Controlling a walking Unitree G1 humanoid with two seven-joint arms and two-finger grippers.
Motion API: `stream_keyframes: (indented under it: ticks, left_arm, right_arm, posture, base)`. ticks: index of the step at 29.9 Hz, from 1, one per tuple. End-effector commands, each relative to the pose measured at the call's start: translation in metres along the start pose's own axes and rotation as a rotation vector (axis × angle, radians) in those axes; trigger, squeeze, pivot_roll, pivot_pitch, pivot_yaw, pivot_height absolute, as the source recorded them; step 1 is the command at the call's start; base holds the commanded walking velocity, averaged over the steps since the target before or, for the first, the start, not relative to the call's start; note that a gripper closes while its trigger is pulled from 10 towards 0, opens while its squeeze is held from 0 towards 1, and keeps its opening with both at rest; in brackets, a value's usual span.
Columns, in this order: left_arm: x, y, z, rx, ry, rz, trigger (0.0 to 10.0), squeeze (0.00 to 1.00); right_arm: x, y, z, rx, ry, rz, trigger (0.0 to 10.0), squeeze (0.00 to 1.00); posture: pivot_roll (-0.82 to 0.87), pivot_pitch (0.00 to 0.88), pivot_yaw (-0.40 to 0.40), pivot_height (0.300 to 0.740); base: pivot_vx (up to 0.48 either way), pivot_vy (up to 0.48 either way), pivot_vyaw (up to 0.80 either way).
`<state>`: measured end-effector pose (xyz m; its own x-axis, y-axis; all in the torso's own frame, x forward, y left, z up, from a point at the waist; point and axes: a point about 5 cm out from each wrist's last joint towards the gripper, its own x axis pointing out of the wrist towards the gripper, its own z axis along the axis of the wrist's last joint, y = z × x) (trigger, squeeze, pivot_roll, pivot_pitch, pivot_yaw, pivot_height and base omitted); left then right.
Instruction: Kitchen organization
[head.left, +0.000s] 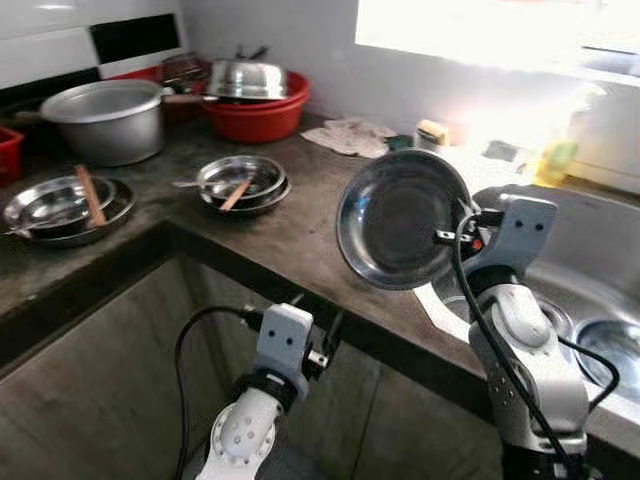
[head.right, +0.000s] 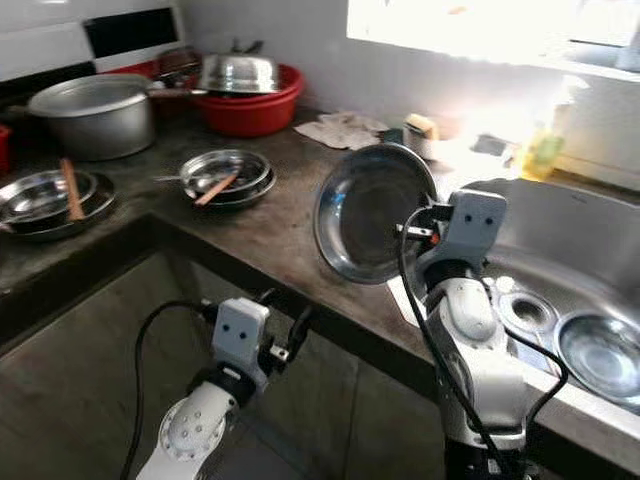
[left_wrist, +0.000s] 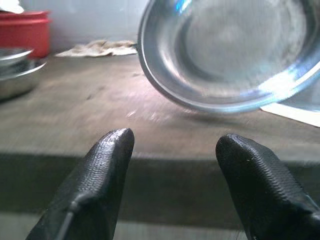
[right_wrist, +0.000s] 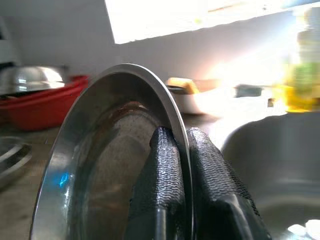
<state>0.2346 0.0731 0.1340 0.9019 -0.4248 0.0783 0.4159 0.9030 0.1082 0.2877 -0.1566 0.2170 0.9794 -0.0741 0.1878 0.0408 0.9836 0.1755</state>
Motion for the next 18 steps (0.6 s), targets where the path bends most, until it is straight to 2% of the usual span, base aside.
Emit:
stream_keyframes:
  ticks: [1, 3, 7, 10, 14, 16, 18]
  left_arm:
    - [0.0004, -0.0009, -0.0037, 0.008, 0.022, -0.004, 10.0, 0.00]
    - [0.0004, -0.0006, -0.0041, -0.001, 0.022, -0.001, 10.0, 0.00]
    - [0.0008, 0.0030, -0.0065, -0.012, 0.038, 0.027, 10.0, 0.00]
    - [0.0000, 0.0031, -0.0058, 0.016, 0.028, 0.012, 10.0, 0.00]
    - [-0.0002, 0.0023, -0.0068, 0.048, 0.037, -0.001, 10.0, 0.00]
    - [0.0012, 0.0049, -0.0069, -0.015, 0.035, 0.035, 10.0, 0.00]
    - [0.0020, 0.0059, -0.0073, -0.012, 0.045, 0.043, 10.0, 0.00]
  right_arm:
    - [-0.0029, 0.0026, 0.0116, -0.018, -0.051, 0.008, 0.0, 0.00]
    - [-0.0036, 0.0029, 0.0114, -0.026, -0.048, 0.005, 0.0, 0.00]
    - [-0.0046, 0.0023, 0.0097, -0.040, -0.036, 0.000, 0.0, 0.00]
    - [-0.0049, 0.0026, 0.0083, -0.045, -0.028, -0.001, 0.0, 0.00]
    - [-0.0045, 0.0036, 0.0081, -0.054, -0.027, 0.002, 0.0, 0.00]
    - [-0.0021, 0.0049, 0.0087, -0.077, -0.025, 0.006, 0.0, 0.00]
    - [-0.0009, 0.0054, 0.0077, -0.086, -0.008, 0.018, 0.0, 0.00]
  posture:
    - [0.17, 0.011, -0.054, 0.740]
    - [0.17, 0.013, -0.054, 0.740]
    - [0.17, 0.010, -0.059, 0.740]
    - [0.16, 0.009, -0.056, 0.740]
    - [0.16, 0.008, -0.054, 0.740]
    - [0.16, 0.005, -0.051, 0.740]
    - [0.16, 0.002, -0.053, 0.740]
  base:
    - [0.000, -0.450, -0.80]
    - [0.000, -0.448, -0.80]
    - [0.000, 0.000, -0.80]
    - [0.000, 0.000, -0.80]
    - [0.120, -0.414, -0.80]
    - [0.167, -0.171, -0.71]
    - [0.000, 0.000, 0.00]
